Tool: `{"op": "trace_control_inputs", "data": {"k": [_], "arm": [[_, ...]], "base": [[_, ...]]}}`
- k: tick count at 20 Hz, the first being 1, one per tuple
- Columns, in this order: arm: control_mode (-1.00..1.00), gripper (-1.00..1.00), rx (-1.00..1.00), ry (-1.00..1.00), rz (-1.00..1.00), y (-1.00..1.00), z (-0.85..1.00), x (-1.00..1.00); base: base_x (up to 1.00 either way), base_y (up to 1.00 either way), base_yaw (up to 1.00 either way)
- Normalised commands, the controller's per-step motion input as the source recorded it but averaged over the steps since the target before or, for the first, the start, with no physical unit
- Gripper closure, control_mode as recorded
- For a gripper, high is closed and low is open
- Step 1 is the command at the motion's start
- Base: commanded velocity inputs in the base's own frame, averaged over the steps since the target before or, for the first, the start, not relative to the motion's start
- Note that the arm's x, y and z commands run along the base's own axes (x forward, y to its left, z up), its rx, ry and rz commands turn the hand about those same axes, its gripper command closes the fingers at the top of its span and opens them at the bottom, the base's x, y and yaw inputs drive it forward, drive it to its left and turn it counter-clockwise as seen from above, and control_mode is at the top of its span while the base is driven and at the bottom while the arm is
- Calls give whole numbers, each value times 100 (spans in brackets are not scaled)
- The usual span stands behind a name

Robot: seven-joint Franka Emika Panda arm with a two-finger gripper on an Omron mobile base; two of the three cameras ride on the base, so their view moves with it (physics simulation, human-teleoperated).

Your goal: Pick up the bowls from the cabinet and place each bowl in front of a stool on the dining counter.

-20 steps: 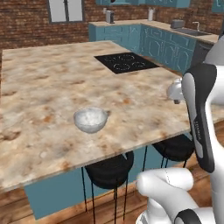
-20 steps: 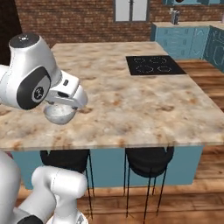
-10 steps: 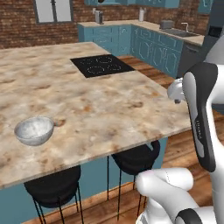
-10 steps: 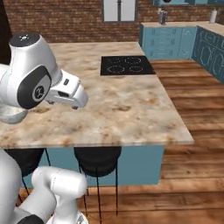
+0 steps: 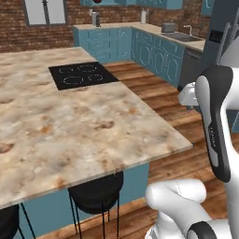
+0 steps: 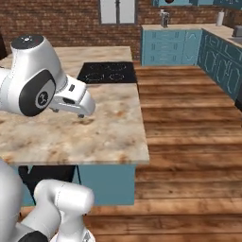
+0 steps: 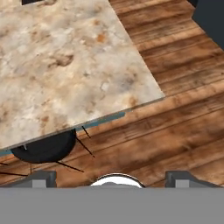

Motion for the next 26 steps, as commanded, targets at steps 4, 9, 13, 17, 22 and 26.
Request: {"op": "trace_control_inputs", "data": {"k": [4,9,13,17,22,26], "arm": [[100,-100,0,0,0,0,0,0],[100,-100,0,0,0,0,0,0],[100,-100,0,0,0,0,0,0],[100,-100,0,0,0,0,0,0],[100,-100,0,0,0,0,0,0],[100,-100,0,0,0,0,0,0]], "base": [[59,-100,7],[61,-100,9],[64,-100,12],[77,-100,18],[100,-96,35],[100,-75,49]]}}
